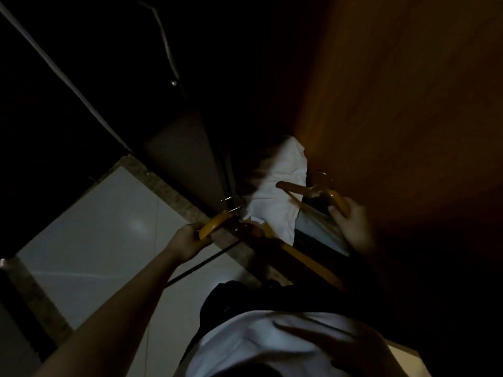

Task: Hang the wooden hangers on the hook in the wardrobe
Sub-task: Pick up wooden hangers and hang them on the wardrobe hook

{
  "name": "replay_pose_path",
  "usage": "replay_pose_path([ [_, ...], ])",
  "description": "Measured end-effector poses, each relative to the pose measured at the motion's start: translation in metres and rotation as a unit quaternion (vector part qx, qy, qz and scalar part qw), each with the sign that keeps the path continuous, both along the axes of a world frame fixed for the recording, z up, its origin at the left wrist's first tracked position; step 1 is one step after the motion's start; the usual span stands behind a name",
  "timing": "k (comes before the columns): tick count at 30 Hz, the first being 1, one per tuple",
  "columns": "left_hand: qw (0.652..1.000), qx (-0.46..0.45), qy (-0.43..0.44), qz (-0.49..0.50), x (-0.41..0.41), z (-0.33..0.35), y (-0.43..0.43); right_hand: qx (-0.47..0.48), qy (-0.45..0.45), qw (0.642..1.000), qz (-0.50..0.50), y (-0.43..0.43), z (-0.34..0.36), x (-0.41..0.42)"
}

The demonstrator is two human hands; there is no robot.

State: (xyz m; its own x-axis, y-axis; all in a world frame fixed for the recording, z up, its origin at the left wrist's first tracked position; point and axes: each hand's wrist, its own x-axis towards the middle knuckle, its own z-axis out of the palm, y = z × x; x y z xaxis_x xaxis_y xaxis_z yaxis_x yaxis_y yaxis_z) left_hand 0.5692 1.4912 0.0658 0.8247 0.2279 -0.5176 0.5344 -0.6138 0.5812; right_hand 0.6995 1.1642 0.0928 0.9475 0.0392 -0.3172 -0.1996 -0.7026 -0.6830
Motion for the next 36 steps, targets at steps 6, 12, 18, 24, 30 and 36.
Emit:
replay_pose_path([
  [6, 0.993, -0.031, -0.074, -0.089, 0.083, 0.060, -0.003, -0.044, -0.125, 0.990, -0.040, 0.005, 0.070, 0.026],
  [12, 0.970, -0.078, -0.136, -0.186, 0.129, 0.131, -0.013, -0.085, -0.184, 0.979, -0.034, 0.003, 0.146, 0.029],
  [18, 0.935, -0.139, -0.191, -0.263, 0.144, 0.193, -0.027, -0.100, -0.284, 0.951, -0.068, 0.006, 0.195, 0.019],
  [24, 0.891, -0.187, -0.279, -0.305, 0.151, 0.247, -0.035, -0.085, -0.346, 0.929, -0.102, 0.010, 0.248, 0.000],
  [30, 0.849, -0.169, -0.343, -0.364, 0.165, 0.313, -0.039, -0.089, -0.426, 0.896, -0.091, 0.013, 0.313, -0.008],
  [36, 0.816, -0.168, -0.395, -0.388, 0.175, 0.371, -0.052, -0.107, -0.501, 0.855, -0.086, 0.022, 0.371, 0.001],
])
